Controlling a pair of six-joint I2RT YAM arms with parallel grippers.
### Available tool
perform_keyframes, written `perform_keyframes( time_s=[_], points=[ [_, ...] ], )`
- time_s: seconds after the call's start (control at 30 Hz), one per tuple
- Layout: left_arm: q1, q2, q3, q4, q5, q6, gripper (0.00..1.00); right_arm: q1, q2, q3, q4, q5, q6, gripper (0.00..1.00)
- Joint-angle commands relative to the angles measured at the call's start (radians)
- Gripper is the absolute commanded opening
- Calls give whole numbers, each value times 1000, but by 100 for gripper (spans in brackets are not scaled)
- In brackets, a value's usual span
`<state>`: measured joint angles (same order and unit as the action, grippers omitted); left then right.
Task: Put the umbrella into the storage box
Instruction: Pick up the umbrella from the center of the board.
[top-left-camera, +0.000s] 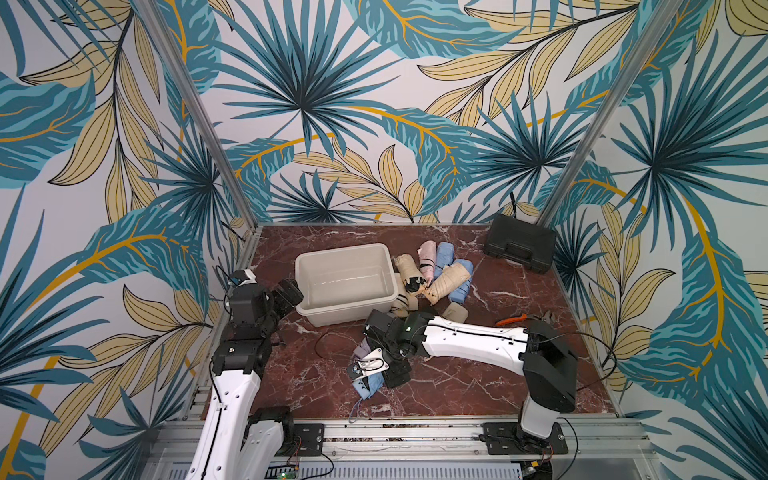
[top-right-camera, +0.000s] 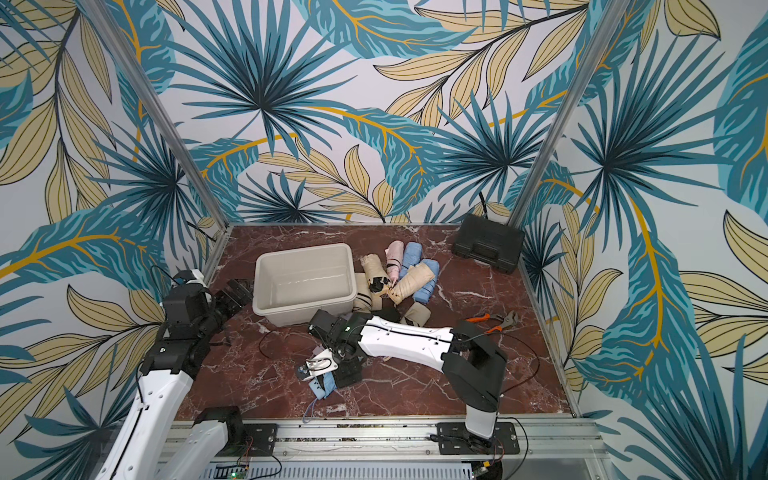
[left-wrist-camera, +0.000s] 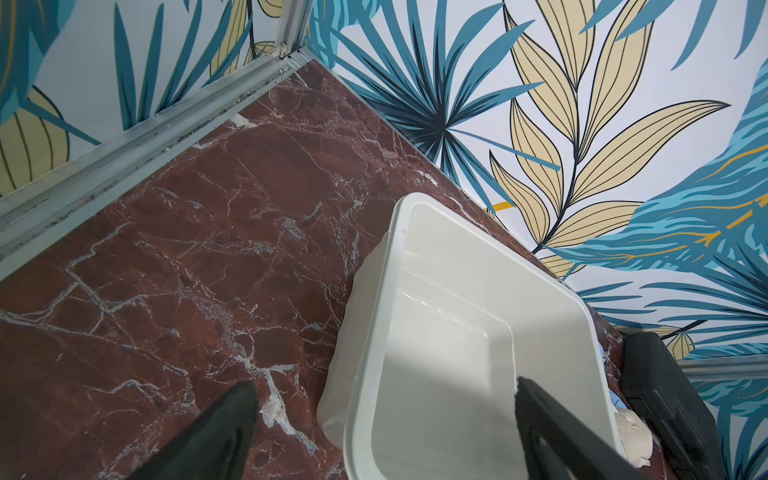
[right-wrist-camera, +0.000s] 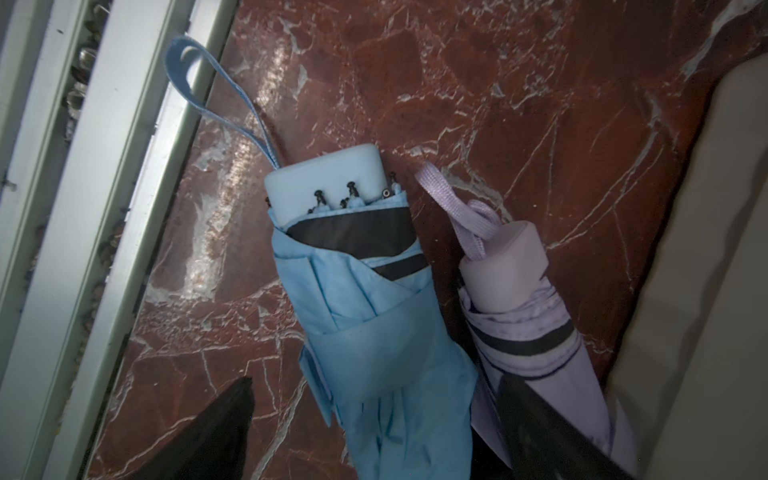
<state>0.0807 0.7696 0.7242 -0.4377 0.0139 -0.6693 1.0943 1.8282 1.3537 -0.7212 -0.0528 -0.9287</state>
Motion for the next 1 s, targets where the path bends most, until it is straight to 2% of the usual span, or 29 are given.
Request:
perform_keyframes(
  time_s=[0.0,0.27,0.7,0.8,0.97],
  points=[
    [9,-29,-7,17,-9,20,100,10,41,28,-51,70,-34,94],
    [10,-34,-6,17,-4,43,100,21,116,68,-63,100,-52,92],
    [9,-32,-8,23,0,46,100,32,218,101,-89,88,-22,81],
    [10,-27,-12,25,0,50,100,33,233,102,-89,88,-16,76],
    [9,-24,-11,17,-5,56,100,33,222,112,-92,85,-15,61]
  ],
)
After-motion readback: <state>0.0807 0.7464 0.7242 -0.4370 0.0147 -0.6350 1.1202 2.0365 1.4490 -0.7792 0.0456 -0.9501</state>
